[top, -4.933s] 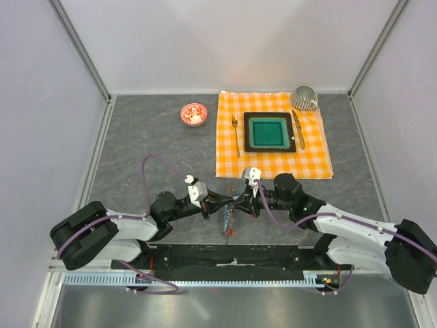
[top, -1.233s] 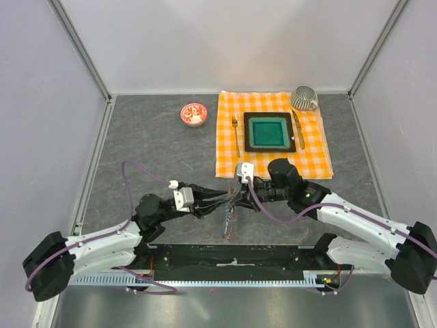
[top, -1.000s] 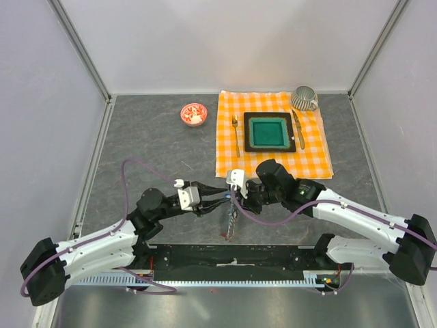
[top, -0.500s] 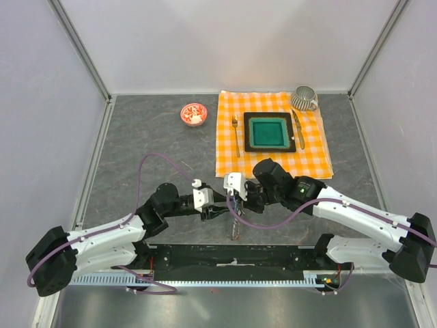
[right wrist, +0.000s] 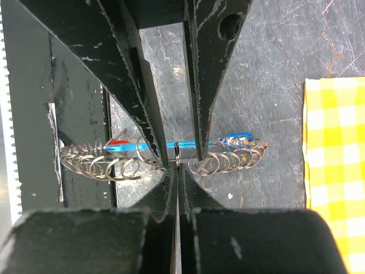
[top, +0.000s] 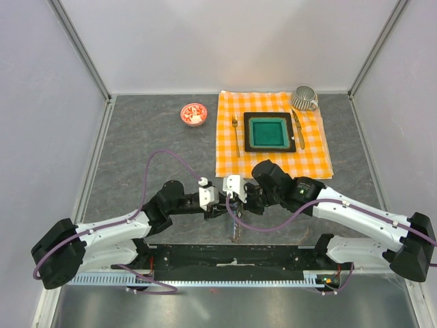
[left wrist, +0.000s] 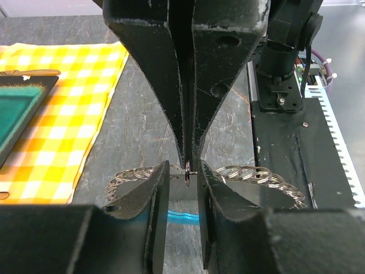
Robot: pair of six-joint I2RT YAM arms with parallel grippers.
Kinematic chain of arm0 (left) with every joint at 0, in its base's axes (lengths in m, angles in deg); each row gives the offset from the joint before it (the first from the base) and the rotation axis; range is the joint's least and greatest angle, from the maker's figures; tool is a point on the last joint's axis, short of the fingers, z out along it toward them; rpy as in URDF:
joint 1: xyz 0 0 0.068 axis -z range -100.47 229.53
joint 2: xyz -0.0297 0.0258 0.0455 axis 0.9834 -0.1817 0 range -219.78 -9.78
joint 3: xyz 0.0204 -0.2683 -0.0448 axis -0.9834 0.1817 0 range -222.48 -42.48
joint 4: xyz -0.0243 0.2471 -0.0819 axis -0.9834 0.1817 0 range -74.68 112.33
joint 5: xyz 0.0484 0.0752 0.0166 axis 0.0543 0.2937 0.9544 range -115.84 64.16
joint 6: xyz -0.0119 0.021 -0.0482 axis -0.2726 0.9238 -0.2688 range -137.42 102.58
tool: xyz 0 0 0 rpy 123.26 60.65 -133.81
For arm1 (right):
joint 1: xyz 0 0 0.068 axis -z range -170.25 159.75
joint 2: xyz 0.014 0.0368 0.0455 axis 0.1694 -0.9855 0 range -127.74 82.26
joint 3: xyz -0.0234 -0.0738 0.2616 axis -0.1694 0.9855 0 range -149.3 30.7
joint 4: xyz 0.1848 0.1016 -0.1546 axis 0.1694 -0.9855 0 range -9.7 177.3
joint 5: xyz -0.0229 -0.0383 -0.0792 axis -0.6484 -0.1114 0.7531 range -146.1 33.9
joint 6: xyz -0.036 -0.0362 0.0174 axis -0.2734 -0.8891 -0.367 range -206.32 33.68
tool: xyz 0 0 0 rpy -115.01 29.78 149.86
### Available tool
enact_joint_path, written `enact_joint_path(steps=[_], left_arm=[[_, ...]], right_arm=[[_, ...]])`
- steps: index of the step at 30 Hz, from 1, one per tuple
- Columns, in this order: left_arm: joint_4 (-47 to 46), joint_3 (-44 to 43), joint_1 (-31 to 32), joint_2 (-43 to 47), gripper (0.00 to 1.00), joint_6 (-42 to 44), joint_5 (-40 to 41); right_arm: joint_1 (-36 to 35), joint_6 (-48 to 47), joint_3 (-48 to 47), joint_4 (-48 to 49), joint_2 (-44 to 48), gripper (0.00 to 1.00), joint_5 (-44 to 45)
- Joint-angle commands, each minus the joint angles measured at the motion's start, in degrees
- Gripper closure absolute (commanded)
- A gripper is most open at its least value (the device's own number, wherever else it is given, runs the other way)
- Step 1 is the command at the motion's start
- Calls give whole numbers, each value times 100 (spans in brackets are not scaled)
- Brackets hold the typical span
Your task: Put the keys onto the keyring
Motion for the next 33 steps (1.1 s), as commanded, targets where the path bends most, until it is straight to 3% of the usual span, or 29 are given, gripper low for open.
enact_joint_path(steps=[1, 6, 13, 17, 25, 28, 33], left_arm=[[-376, -229, 20, -100, 70, 54, -213], [-358, -299, 20, -206, 79, 28, -293], [11, -431, 20, -276, 81, 107, -284], [116, -466, 29, -355, 97, 115, -310], [135, -458, 29, -277, 98, 124, -83], [-477, -204, 20, -136, 98, 11, 154], [-2183, 622, 20, -118, 98, -367, 559]], right_arm=[[-37, -81, -321, 240, 42, 100, -73], [-46, -99, -347, 266, 42, 100, -91], [-46, -90, -356, 310, 121, 100, -73], [-46, -72, -347, 371, 156, 100, -108], [-37, 217, -93, 783, 489, 100, 85], [-46, 384, 153, 1117, 700, 94, 234], [-29, 788, 733, 1715, 946, 70, 472]])
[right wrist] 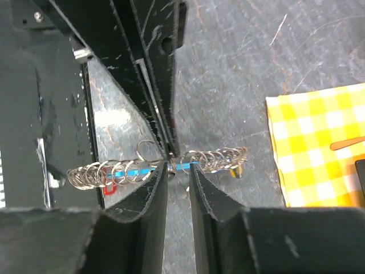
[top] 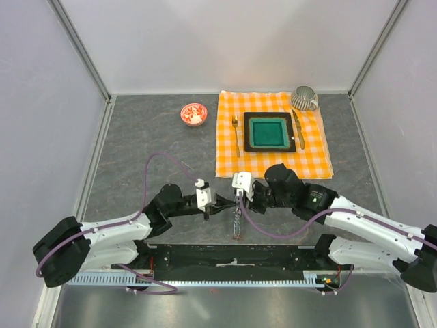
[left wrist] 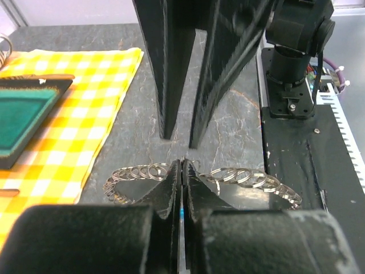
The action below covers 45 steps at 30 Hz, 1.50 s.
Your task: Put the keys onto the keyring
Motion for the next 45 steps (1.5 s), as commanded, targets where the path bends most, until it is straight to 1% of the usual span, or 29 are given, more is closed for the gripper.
enact_joint_path(steps=[1, 3, 4, 5, 7, 8, 12, 17, 25, 36, 39, 42, 43, 45], left_arm=[[-2122, 579, 20, -70, 98, -387, 583], [-2749, 861, 20, -228, 98, -511, 716], [-2996, 940, 29, -394, 98, -607, 829], [-3537, 1071, 20, -491, 98, -669, 891], [-4059, 1204, 20, -694, 98, -774, 997], [-4488, 1239, 20, -921, 98, -923, 1024], [-5211, 1257, 20, -1371, 98, -1196, 1094], [-5388, 1152, 20, -1503, 98, -1249, 1094], [-5406, 1108, 29, -1503, 98, -1162, 1173], [-5406, 1099, 29, -1530, 98, -1144, 1129], [-5406, 1116, 37, -1512, 98, -1153, 1130], [-5406, 1125, 29, -1477, 98, -1153, 1147], [-5406, 1125, 29, -1477, 98, -1161, 1156], [-5406, 1134, 29, -1468, 98, -1170, 1173]], right_arm=[[-20, 472, 377, 1252, 326, 69, 124], [-2, 708, 632, 1455, 432, 65, 177], [24, 814, 711, 1656, 554, 65, 238], [42, 911, 903, 1745, 616, 64, 282], [112, 1227, 1045, 1921, 748, 64, 309], [138, 1315, 1194, 1983, 783, 64, 283], [174, 1729, 1573, 2326, 985, 63, 221], [174, 1800, 1802, 2590, 986, 62, 72], [165, 1782, 2074, 2792, 819, 61, 511], [156, 1800, 2162, 3170, 362, 66, 344], [156, 1799, 2180, 3231, 257, 69, 327], [156, 1791, 2197, 3310, 178, 74, 300], [156, 1791, 2206, 3319, 160, 80, 292], [147, 1800, 2197, 3328, 125, 88, 265]])
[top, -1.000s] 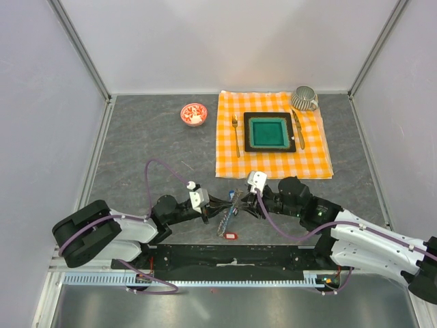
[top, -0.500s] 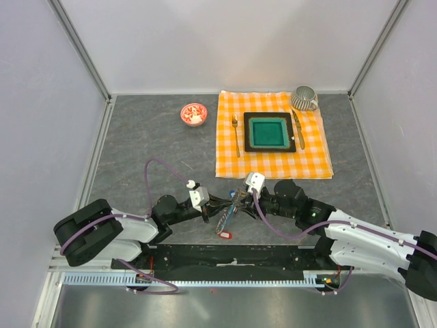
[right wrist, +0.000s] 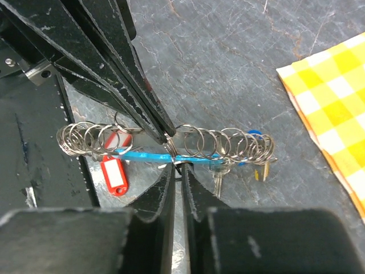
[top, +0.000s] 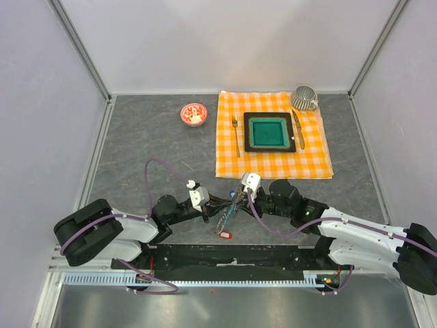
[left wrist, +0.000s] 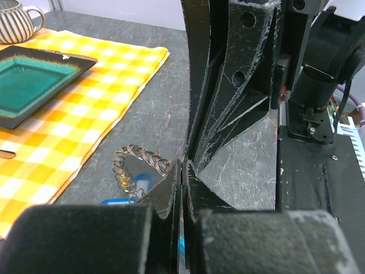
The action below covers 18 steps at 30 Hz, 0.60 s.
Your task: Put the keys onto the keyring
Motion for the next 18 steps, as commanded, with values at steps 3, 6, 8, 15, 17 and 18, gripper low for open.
enact_joint_path(steps=[3, 6, 8, 15, 17, 18], left_arm=[[-2082, -55, 37, -10, 98, -60, 159], [-2082, -73, 29, -37, 98, -95, 133], [-2082, -90, 29, -54, 98, -121, 98], [-2082, -90, 38, -10, 98, -166, 89], [-2082, -90, 38, -10, 98, -183, 80], [-2082, -90, 38, -10, 98, -183, 89]], right_arm=[[-14, 84, 1, 347, -72, 100, -176], [-32, 102, -8, 408, -81, 100, -229], [-41, 249, -17, 513, -98, 100, -273], [-85, 339, -52, 760, -257, 100, -379], [-85, 365, -52, 830, -283, 100, -405], [-94, 374, -61, 857, -292, 100, -423]])
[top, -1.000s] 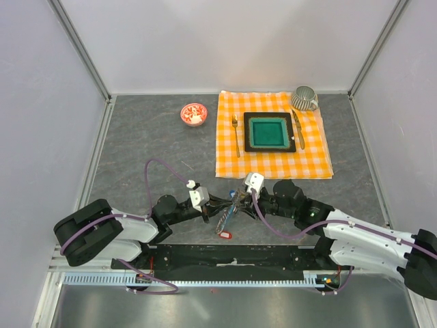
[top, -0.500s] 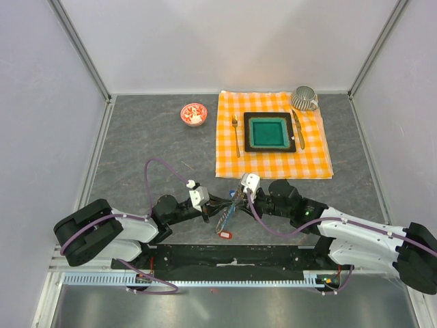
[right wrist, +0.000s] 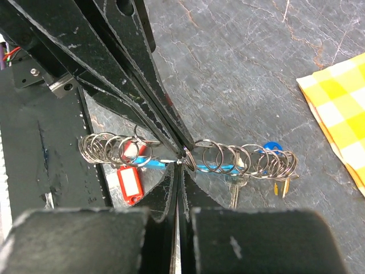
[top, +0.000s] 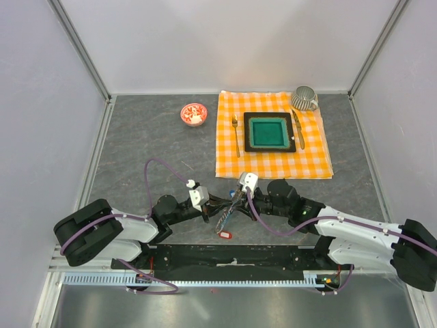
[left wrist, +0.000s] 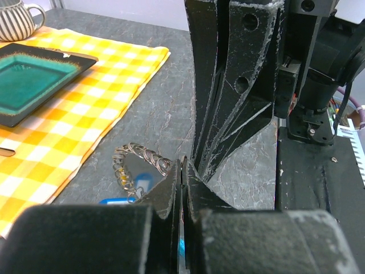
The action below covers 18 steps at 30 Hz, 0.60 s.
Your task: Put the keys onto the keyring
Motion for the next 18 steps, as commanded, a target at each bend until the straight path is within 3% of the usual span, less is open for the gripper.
enact_joint_path(steps=[1, 7, 13, 18], left_arm=[[-2080, -90, 38, -10, 98, -128, 47], [-2080, -73, 46, 16, 98, -85, 100], [-2010, 59, 46, 165, 98, 109, 346], [-1614, 77, 46, 376, 98, 223, 390]], right_arm=[[-52, 140, -63, 496, -49, 100, -169], [-61, 132, -212, 278, -111, 100, -608], [-70, 35, -432, -917, 266, 97, -907], [-61, 70, -642, -1533, 548, 100, -610]])
